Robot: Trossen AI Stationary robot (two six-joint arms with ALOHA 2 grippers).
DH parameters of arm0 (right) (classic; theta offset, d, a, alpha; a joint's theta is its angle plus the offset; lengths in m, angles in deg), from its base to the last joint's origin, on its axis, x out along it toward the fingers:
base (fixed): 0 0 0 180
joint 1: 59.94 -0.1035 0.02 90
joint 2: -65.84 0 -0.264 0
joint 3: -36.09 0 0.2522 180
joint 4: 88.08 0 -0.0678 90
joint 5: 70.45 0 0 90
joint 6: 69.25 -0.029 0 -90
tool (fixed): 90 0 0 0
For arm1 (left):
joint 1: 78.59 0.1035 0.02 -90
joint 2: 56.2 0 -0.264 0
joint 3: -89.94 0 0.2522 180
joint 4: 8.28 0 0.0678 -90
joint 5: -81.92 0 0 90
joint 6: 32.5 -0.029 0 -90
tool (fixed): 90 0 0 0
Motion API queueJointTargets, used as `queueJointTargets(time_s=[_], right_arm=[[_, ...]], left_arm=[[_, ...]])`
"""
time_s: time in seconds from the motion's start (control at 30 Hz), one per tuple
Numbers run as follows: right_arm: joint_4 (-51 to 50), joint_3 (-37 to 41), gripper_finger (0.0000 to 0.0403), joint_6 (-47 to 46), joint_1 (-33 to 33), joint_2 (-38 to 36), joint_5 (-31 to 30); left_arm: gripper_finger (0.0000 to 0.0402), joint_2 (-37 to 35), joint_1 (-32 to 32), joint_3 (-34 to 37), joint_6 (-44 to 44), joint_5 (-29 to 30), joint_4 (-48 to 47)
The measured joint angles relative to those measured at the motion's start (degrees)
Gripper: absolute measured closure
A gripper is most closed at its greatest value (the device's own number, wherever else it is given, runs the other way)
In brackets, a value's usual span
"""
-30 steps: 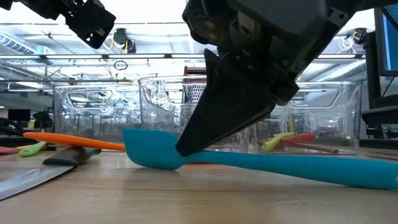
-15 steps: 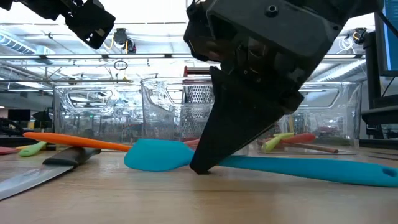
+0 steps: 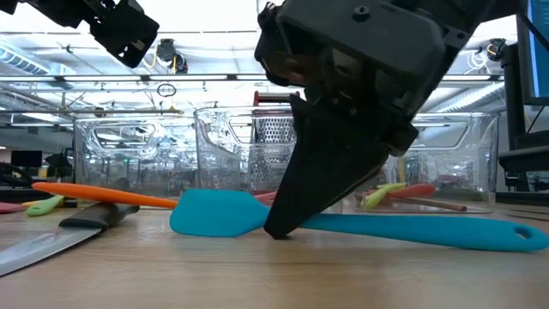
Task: Pick & Place Kitchen Items
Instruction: Put the blue spatula into the middle transparent bin
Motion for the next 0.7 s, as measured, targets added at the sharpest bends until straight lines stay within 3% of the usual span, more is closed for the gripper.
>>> queueJointTargets(time_s=[0.2,0.47,0.7], right_arm=[[-0.18,-0.02,0.0389,0.66,-1.81,-4.26,1.41],[-1.14,-0.09,0.0391,0.68,-3.06,-15.23,0.72],[-6.33,-0.22,0.0391,-4.03,0.59,-26.73,-10.98]], left_arm=[[0.0195,0.0,0.02,0.0,0.02,0.0,0.09],[0.0195,0.0,-0.09,-0.02,-0.12,0.0,0.55],[0.0195,0.0,-0.09,-0.02,-2.19,0.02,0.63]])
